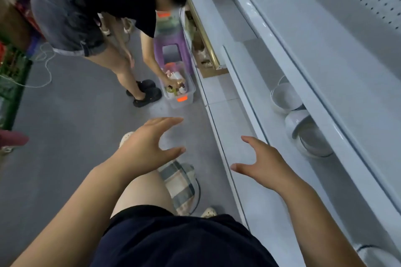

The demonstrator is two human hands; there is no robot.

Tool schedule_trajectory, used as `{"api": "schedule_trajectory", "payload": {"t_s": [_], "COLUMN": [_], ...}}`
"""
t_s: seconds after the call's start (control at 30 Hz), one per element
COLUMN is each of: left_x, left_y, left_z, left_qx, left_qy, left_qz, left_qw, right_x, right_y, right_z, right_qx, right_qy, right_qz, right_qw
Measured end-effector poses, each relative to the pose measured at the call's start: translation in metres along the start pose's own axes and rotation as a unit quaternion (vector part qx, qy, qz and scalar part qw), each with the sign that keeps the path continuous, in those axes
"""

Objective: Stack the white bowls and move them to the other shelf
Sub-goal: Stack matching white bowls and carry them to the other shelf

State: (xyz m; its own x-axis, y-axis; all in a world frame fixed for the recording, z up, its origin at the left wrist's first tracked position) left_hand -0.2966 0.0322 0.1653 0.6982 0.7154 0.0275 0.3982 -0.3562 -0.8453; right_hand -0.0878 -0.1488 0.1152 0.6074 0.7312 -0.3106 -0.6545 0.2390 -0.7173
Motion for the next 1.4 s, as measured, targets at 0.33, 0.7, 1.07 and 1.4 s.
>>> {"api": "schedule_trajectory", "payload": {"t_s": [0.33, 0.7, 1.07, 1.4], "left_x": [0.185, 0.310, 0.315, 0.315], "left_y": [0.063, 0.239, 0.334, 0.338], "left_z": [-0.031, -0.082, -0.083, -0.100], "left_qx": [0.002, -0.036, -0.188, -0.306], "left_qy": [0.176, 0.390, 0.386, 0.382], "left_qz": [0.104, 0.216, 0.084, 0.040], "left_qw": [0.979, 0.894, 0.899, 0.871], "right_x": [0.086, 0.162, 0.152, 0.117], "right_y": [0.002, 0.015, 0.054, 0.053], "right_z": [-0.048, -0.113, -0.147, -0.158], "right_qx": [0.099, 0.099, 0.021, 0.026], "right_qy": [0.129, 0.252, 0.255, 0.245], "right_qz": [-0.104, -0.305, -0.419, -0.584], "right_qw": [0.981, 0.913, 0.871, 0.774]}}
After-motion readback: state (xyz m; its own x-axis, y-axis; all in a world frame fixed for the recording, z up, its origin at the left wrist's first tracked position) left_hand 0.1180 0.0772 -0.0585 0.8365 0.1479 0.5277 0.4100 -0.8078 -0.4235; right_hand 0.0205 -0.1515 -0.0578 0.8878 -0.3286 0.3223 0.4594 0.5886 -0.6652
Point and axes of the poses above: each hand's wrist, its own x-axis towards the middle knuckle, its own y-axis out of the palm, z = x × y, the point moved 7 cm from there along x, towards the middle knuckle, and after that the axes turned 13 degrees about -z, right-handed, at the moved point
